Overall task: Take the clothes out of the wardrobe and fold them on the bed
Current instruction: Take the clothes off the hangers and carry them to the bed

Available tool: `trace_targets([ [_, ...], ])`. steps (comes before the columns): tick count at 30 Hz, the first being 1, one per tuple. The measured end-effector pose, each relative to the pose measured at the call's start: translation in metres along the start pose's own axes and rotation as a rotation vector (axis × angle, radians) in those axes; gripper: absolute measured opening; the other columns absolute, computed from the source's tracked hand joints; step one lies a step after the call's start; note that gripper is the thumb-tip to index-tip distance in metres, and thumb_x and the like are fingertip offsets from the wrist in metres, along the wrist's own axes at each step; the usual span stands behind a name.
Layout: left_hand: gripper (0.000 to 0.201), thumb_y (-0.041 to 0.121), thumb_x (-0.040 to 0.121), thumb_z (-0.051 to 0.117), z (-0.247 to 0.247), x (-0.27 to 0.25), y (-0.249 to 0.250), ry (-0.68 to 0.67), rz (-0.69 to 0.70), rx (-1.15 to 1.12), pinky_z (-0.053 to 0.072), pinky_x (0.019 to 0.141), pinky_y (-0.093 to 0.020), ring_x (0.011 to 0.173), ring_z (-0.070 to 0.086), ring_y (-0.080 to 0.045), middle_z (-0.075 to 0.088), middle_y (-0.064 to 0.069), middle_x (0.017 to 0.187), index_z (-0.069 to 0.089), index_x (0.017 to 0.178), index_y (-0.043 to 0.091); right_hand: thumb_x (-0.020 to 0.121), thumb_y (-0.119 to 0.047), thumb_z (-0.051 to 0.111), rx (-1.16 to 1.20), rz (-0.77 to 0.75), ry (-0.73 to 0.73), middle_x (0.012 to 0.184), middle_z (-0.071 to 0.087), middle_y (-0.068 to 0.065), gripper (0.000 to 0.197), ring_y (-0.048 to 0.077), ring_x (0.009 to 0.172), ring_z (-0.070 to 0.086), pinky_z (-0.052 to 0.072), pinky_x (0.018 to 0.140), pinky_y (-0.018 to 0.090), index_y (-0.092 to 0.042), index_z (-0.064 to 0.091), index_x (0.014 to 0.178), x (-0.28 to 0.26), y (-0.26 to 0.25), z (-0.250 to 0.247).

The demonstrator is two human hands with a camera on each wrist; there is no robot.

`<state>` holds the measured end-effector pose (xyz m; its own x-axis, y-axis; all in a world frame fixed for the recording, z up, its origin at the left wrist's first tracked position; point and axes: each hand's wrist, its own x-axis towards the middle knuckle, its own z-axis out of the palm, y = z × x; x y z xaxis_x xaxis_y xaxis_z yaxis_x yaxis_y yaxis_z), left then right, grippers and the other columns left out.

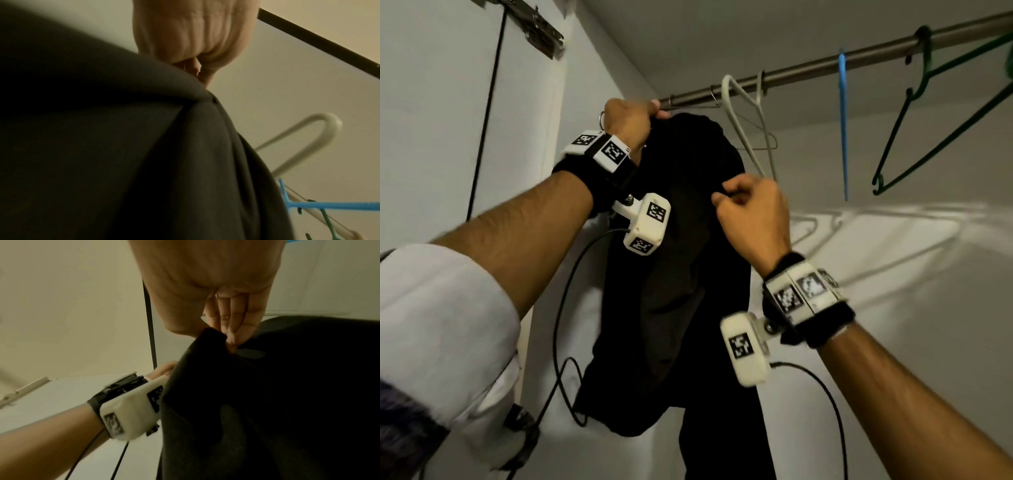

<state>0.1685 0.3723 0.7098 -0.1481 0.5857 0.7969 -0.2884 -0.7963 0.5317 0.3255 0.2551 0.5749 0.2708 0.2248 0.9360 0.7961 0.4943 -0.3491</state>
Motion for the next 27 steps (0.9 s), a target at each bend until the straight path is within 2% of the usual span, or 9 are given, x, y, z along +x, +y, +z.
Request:
trace_targets([
  [3,0.025,0.022,0.086,0.073,0.003,-0.002,-0.003,0.028,0.006,0.007,0.062,0.085,-0.045,0.084,0.075,-0.028,0.079,-0.004,0.082,0.078,0.063,0.014,0.089,-0.019,0.07,0.051,-0.041,0.03,0.067,0.071,-0.001,0.009,0.018,0.067,0.069,0.059,0.072,0.04,-0.022,0.067,0.081,-0.02,0.017,-0.012],
  [5,0.026,0.025,0.085,0.074,0.005,-0.001,-0.007,0.025,0.007,0.012,0.062,0.085,-0.043,0.086,0.075,-0.03,0.078,-0.004,0.08,0.079,0.062,0.015,0.091,-0.018,0.07,0.096,-0.055,0.028,0.067,0.071,0.0,0.008,0.019,0.064,0.069,0.06,0.068,0.04,-0.022,0.068,0.085,-0.03,0.021,-0.019],
  [7,0.025,0.027,0.084,0.074,0.005,-0.002,-0.011,0.032,0.007,0.006,0.061,0.087,-0.041,0.085,0.075,-0.028,0.078,-0.004,0.078,0.08,0.06,0.018,0.092,-0.016,0.07,0.128,-0.085,0.02,0.067,0.071,0.002,0.009,0.02,0.063,0.069,0.06,0.065,0.04,-0.022,0.068,0.086,-0.04,0.02,-0.023],
  [11,0.022,0.026,0.082,0.074,0.01,-0.006,-0.012,0.007,-0.011,-0.018,0.06,0.09,-0.041,0.085,0.076,-0.027,0.078,-0.005,0.08,0.081,0.065,0.014,0.094,-0.011,0.069,0.177,-0.126,-0.002,0.066,0.068,0.005,0.012,0.026,0.062,0.068,0.059,0.06,0.045,-0.019,0.067,0.085,-0.065,0.02,-0.022],
  [16,0.021,0.026,0.087,0.073,0.015,-0.011,-0.011,0.074,0.008,0.012,0.06,0.089,-0.035,0.083,0.075,-0.018,0.078,0.002,0.076,0.08,0.07,0.016,0.095,-0.008,0.067,0.201,-0.155,0.034,0.068,0.066,0.007,0.014,0.029,0.062,0.066,0.055,0.057,0.05,-0.016,0.066,0.084,-0.077,0.022,-0.023],
  [20,0.023,0.03,0.088,0.072,0.013,-0.006,-0.013,0.154,0.02,0.032,0.059,0.089,-0.033,0.083,0.074,-0.017,0.078,0.002,0.078,0.08,0.069,0.02,0.095,-0.005,0.067,0.212,-0.145,0.006,0.069,0.067,0.002,0.013,0.026,0.063,0.068,0.057,0.058,0.05,-0.015,0.069,0.087,-0.099,0.028,-0.028],
  [24,0.022,0.03,0.084,0.072,0.013,-0.008,-0.019,0.076,0.012,0.014,0.06,0.09,-0.036,0.083,0.075,-0.018,0.078,0.002,0.078,0.08,0.07,0.017,0.094,-0.014,0.067,0.174,-0.11,-0.02,0.069,0.069,-0.002,0.008,0.023,0.063,0.069,0.059,0.057,0.051,-0.019,0.07,0.09,-0.107,0.038,-0.038],
  [26,0.022,0.035,0.077,0.072,0.012,-0.009,-0.022,0.054,0.012,0.014,0.06,0.089,-0.04,0.083,0.076,-0.022,0.078,-0.001,0.078,0.08,0.067,0.017,0.09,-0.02,0.067,0.095,-0.116,-0.029,0.072,0.07,-0.006,0.004,0.015,0.065,0.07,0.059,0.06,0.048,-0.024,0.069,0.09,-0.101,0.034,-0.046],
  [27,0.022,0.036,0.074,0.072,0.011,-0.01,-0.023,0.054,0.015,0.019,0.061,0.088,-0.041,0.082,0.076,-0.023,0.078,-0.003,0.077,0.08,0.066,0.018,0.087,-0.022,0.068,0.047,-0.113,-0.022,0.079,0.071,-0.011,0.008,0.01,0.071,0.07,0.06,0.064,0.046,-0.025,0.069,0.094,-0.095,0.028,-0.05],
])
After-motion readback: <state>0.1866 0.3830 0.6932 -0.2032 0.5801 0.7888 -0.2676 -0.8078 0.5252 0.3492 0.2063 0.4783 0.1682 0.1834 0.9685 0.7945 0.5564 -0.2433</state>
